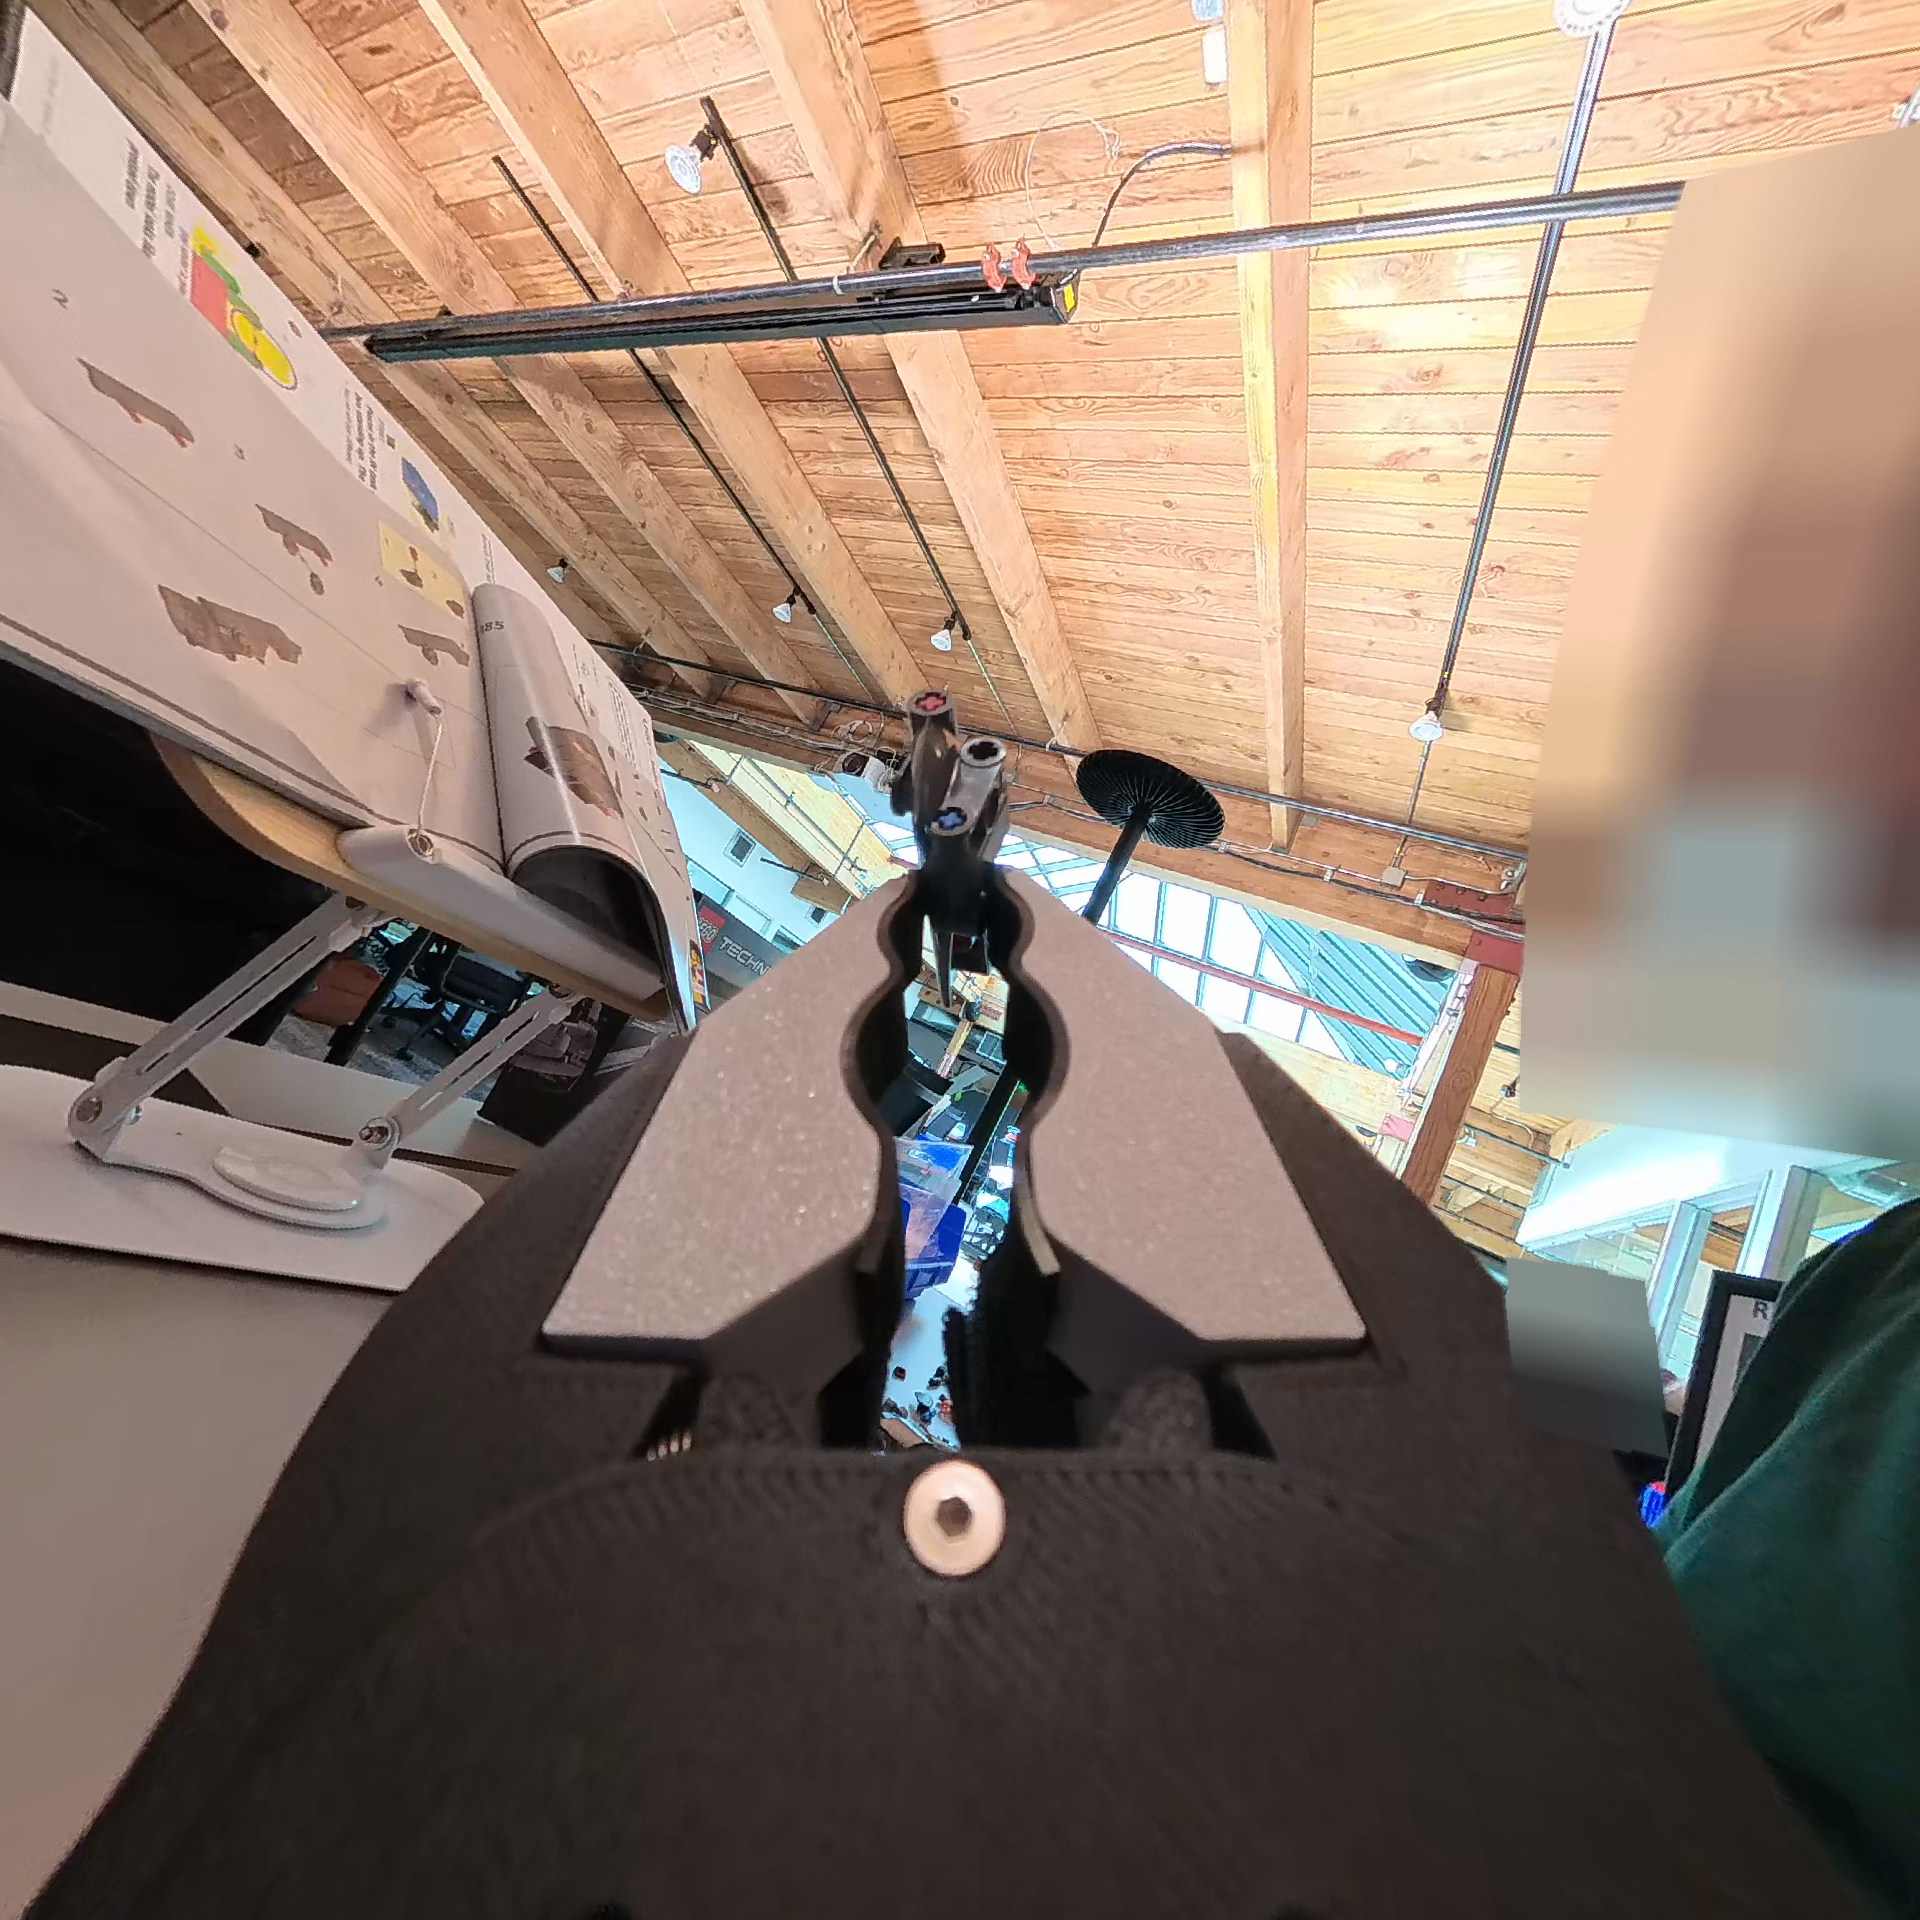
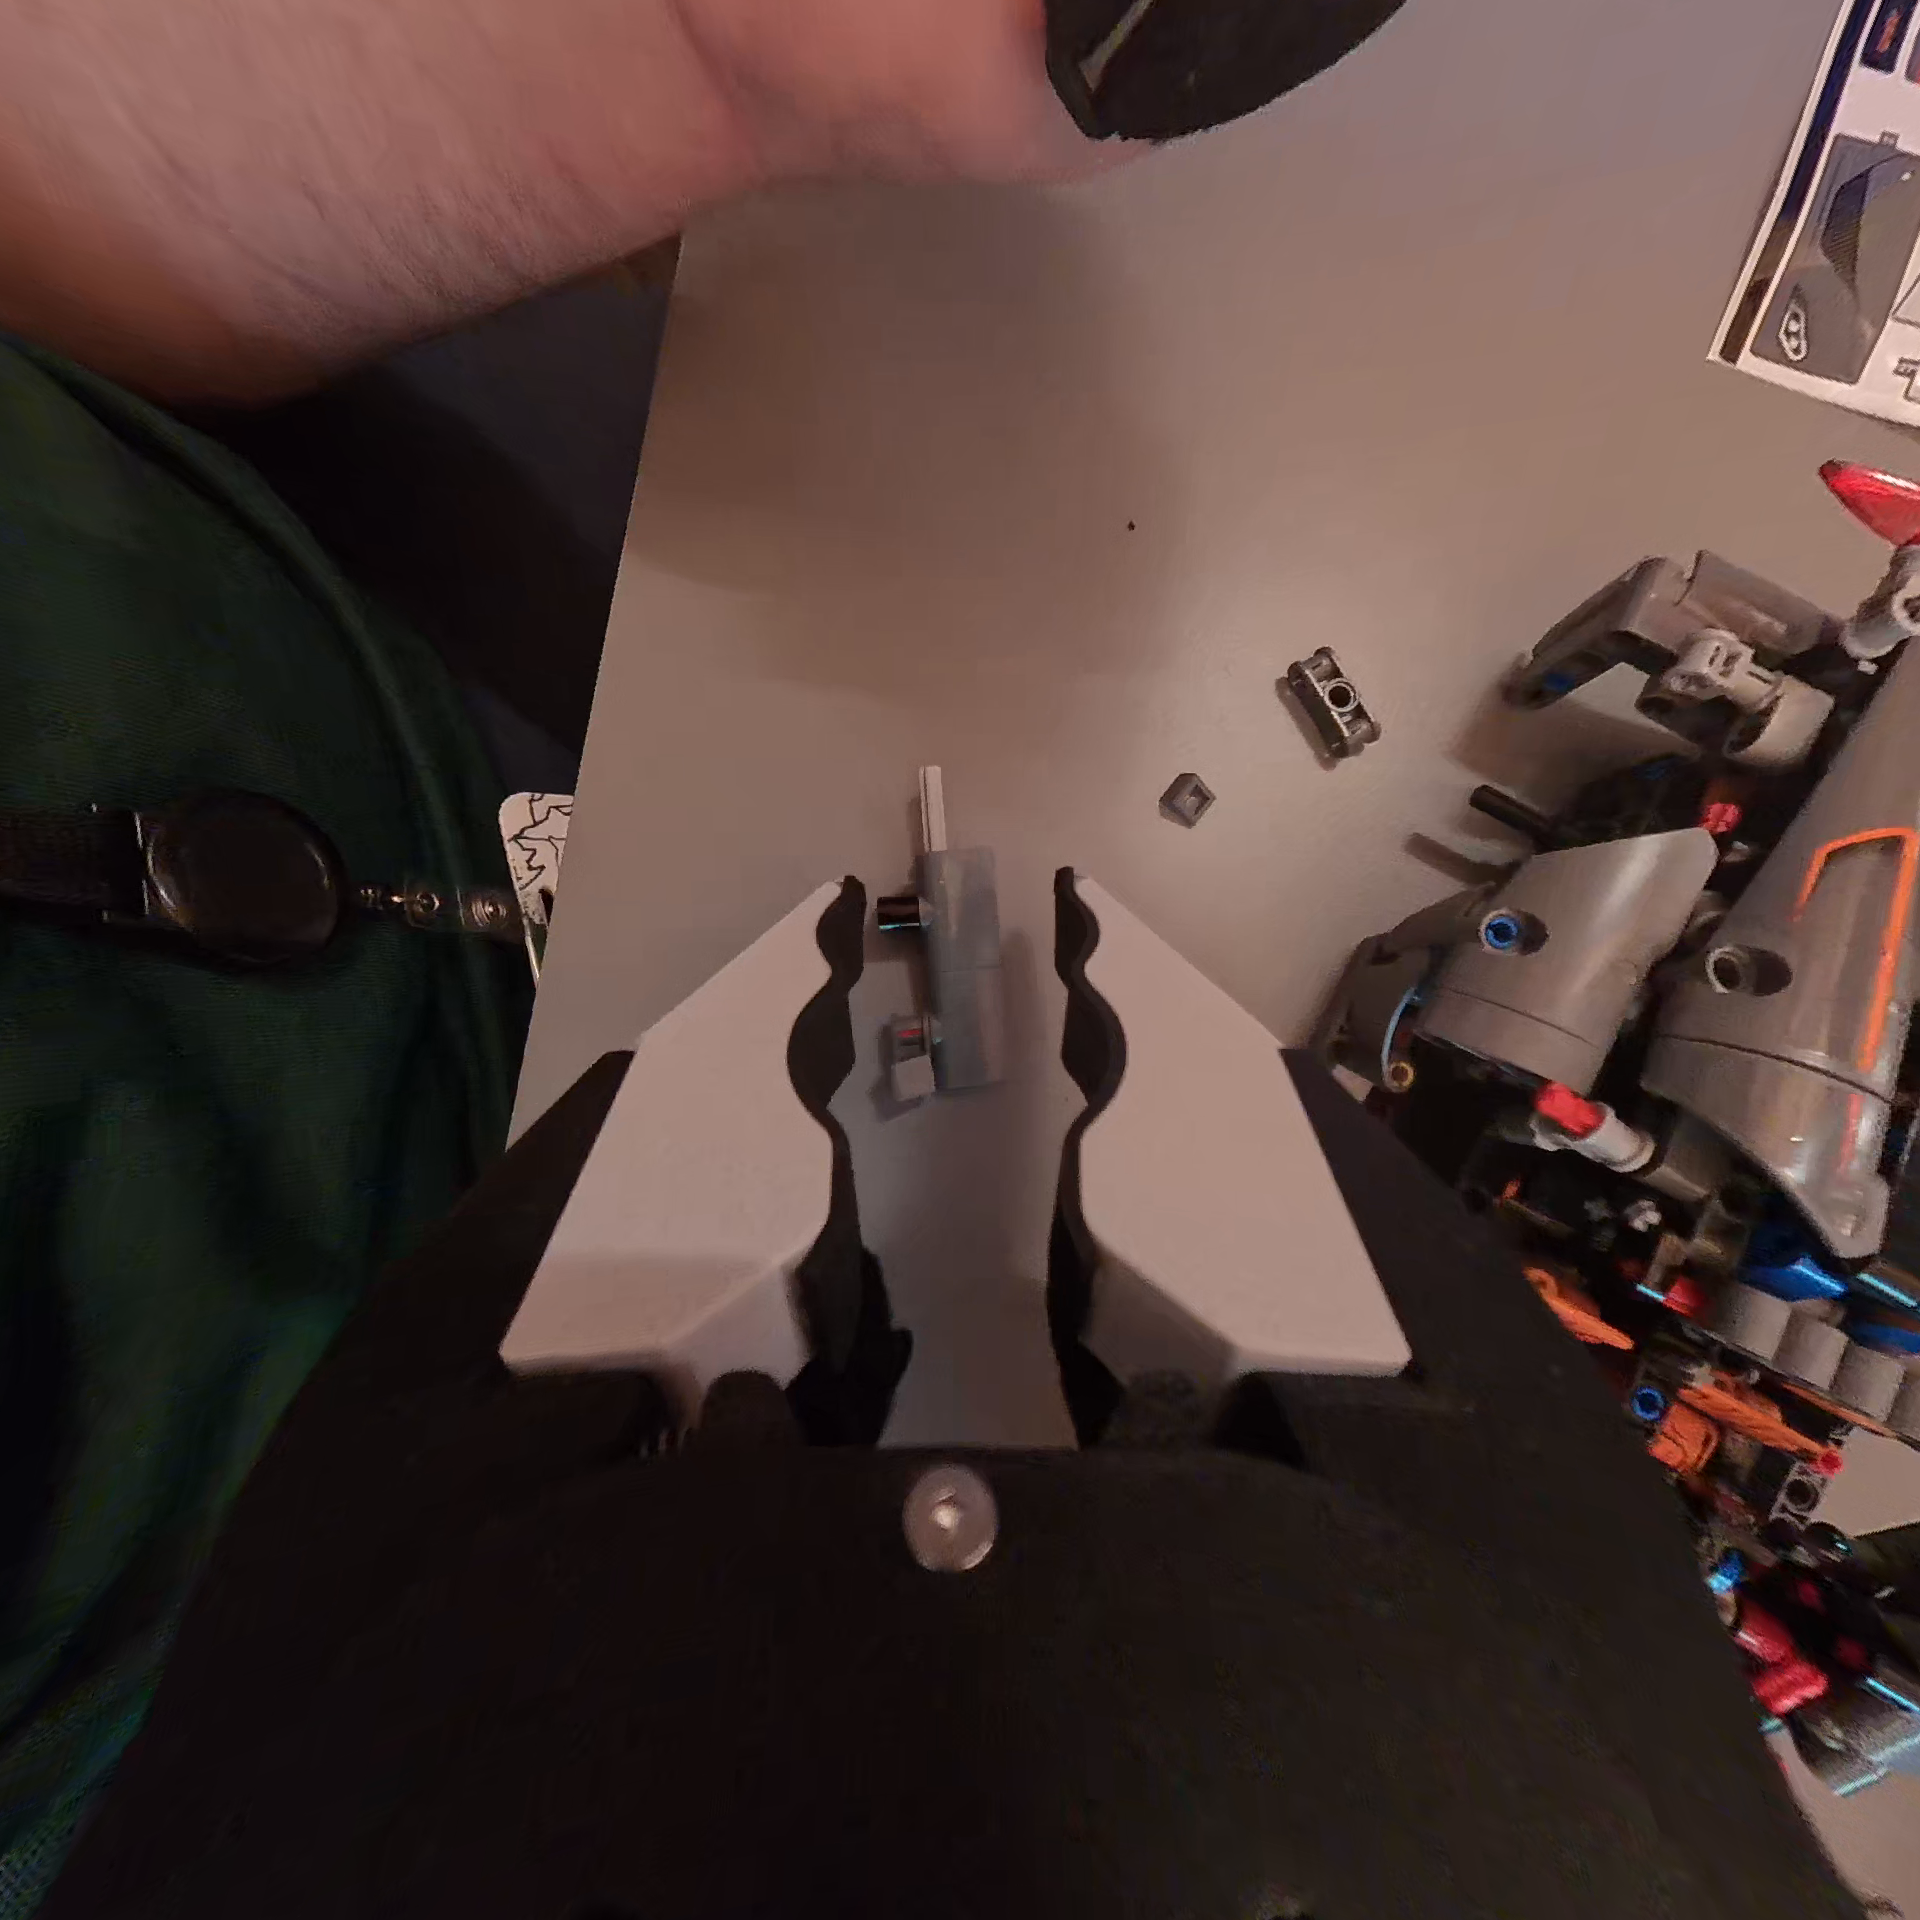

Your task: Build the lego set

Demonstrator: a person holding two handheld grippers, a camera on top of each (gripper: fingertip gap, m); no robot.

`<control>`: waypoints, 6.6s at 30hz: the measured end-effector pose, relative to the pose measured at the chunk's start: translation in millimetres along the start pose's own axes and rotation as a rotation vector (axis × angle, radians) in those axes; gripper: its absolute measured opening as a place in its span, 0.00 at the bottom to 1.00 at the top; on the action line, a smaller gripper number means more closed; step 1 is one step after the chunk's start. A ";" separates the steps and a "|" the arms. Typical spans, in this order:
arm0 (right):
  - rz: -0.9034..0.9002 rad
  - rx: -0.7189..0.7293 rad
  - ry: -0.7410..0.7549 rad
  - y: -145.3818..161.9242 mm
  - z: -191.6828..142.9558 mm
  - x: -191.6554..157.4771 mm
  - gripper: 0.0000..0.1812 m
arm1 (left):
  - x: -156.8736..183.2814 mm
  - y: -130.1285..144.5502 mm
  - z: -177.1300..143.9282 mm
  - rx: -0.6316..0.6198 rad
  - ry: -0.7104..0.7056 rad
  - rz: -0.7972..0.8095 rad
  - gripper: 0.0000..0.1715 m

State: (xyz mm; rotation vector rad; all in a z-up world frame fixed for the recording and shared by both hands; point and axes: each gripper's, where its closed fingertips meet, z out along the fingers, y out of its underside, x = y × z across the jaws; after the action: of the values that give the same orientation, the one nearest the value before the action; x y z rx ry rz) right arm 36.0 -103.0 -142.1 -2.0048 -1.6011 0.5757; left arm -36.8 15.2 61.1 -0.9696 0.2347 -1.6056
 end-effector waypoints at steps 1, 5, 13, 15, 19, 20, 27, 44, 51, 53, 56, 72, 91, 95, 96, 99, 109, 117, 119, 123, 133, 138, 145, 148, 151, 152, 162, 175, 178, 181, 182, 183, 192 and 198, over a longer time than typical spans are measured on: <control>0.001 -0.002 0.001 0.9 1.0 0.2 0.18 | -0.2 0.1 -0.1 0.000 0.000 -0.001 0.05; 0.014 0.008 -0.005 1.5 3.8 -0.2 0.14 | 0.0 0.8 0.1 -0.004 0.001 -0.002 0.05; 0.066 0.084 -0.021 -1.4 -6.5 0.1 0.18 | 2.0 -1.4 -1.8 -0.003 0.003 0.000 0.05; 0.079 0.092 -0.017 2.3 -12.7 1.3 0.19 | 2.7 -1.6 -2.6 -0.006 0.003 0.005 0.05; 0.085 0.067 -0.010 12.7 -15.2 -0.5 0.19 | -0.1 0.3 -3.6 -0.005 0.000 -0.009 0.05; 0.078 0.063 -0.010 13.6 -14.2 -2.0 0.20 | -0.5 1.0 -3.4 -0.006 0.002 -0.012 0.05; 0.015 -0.035 0.061 19.7 1.7 1.4 0.13 | -1.4 5.7 -2.3 -0.022 -0.004 0.000 0.05; 0.080 0.195 0.049 -37.1 -37.8 25.2 0.07 | -9.9 6.0 -7.9 -0.053 -0.056 0.068 0.05; 0.138 0.431 0.061 -85.7 -90.5 55.4 0.07 | -11.8 13.8 -6.5 -0.112 -0.096 0.165 0.05; 0.143 0.486 0.075 -97.0 -100.5 63.2 0.07 | -10.6 15.8 -5.5 -0.123 -0.090 0.173 0.05; 0.159 0.560 0.095 -112.2 -110.6 75.0 0.07 | -8.7 19.8 -3.4 -0.148 -0.080 0.183 0.05; 0.174 0.618 0.114 -136.7 -95.5 107.9 0.07 | -7.6 38.3 5.7 -0.186 -0.016 0.005 0.05; 0.231 0.650 0.066 -143.3 -88.4 101.3 0.07 | -18.4 35.3 3.6 -0.140 -0.112 0.036 0.04; 0.255 0.650 0.078 -142.8 -80.3 103.1 0.07 | -17.2 36.2 4.8 -0.127 -0.110 0.021 0.05; 0.266 0.657 0.076 -142.8 -80.4 103.9 0.07 | -16.8 36.4 4.7 -0.131 -0.107 0.021 0.05; 0.277 0.665 0.072 -143.9 -79.7 104.1 0.07 | -15.7 35.7 4.2 -0.134 -0.107 0.024 0.06; 0.275 0.659 0.069 -147.4 -76.0 103.4 0.07 | -10.1 45.1 6.4 -0.186 -0.064 0.002 0.11; 0.292 0.654 0.059 -147.7 -71.5 104.8 0.07 | -13.1 48.2 2.6 -0.195 -0.067 -0.056 0.11; 0.295 0.657 0.054 -147.9 -71.4 104.8 0.07 | -13.4 47.7 2.0 -0.192 -0.067 -0.057 0.11; 0.301 0.659 0.052 -146.9 -71.8 105.3 0.07 | -13.7 47.0 0.9 -0.191 -0.068 -0.063 0.10; 0.330 0.634 0.057 -137.4 -66.3 106.8 0.07 | -19.7 56.1 -3.3 -0.223 -0.078 -0.110 0.09; 0.355 0.614 0.060 -126.6 -61.6 108.2 0.07 | -25.6 64.5 -8.3 -0.248 -0.084 -0.130 0.09; 0.366 0.601 0.080 -107.2 -78.8 111.2 0.07 | -21.6 63.0 -18.1 -0.347 -0.085 -0.076 0.14; 0.376 0.607 0.095 -96.3 -90.0 114.0 0.07 | -11.7 83.9 -30.3 -0.529 -0.083 0.018 0.16; 0.380 0.614 0.098 -87.0 -97.8 115.2 0.07 | -9.7 114.9 -51.6 -0.750 -0.126 0.126 0.17; 0.382 0.614 0.097 -84.4 -99.7 115.0 0.07 | -11.8 128.2 -62.0 -0.844 -0.151 0.174 0.18; 0.367 0.604 0.090 -72.4 -102.4 108.8 0.07 | -29.0 201.5 -112.7 -1.360 -0.317 0.443 0.22; 0.333 0.625 0.080 -69.6 -108.3 106.2 0.07 | -38.5 178.0 -126.6 -1.442 -0.379 0.739 0.13; 0.327 0.638 0.066 -70.6 -107.1 104.7 0.07 | -39.9 157.4 -138.3 -1.439 -0.430 0.769 0.13; 0.317 0.635 0.051 -71.0 -104.0 101.9 0.07 | -47.1 141.0 -161.0 -1.464 -0.523 0.768 0.13; 0.315 0.630 0.049 -70.3 -102.6 101.4 0.07 | -49.2 137.0 -167.7 -1.466 -0.560 0.754 0.13; 0.312 0.625 0.047 -69.7 -101.4 100.7 0.07 | -52.1 131.9 -172.0 -1.452 -0.600 0.756 0.13; 0.291 0.583 0.017 -70.1 -92.1 92.0 0.07 | -34.5 143.3 -182.9 -1.371 -0.665 0.593 0.19; 0.287 0.584 0.007 -71.0 -89.3 89.4 0.07 | -29.3 123.2 -177.6 -1.265 -0.654 0.516 0.21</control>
State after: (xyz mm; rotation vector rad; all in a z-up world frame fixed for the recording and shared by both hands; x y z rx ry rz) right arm 55.8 -14.2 -29.2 -1.7763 -0.9824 1.0085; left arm -71.4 -56.8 -141.9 -2.0932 1.0012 -0.4653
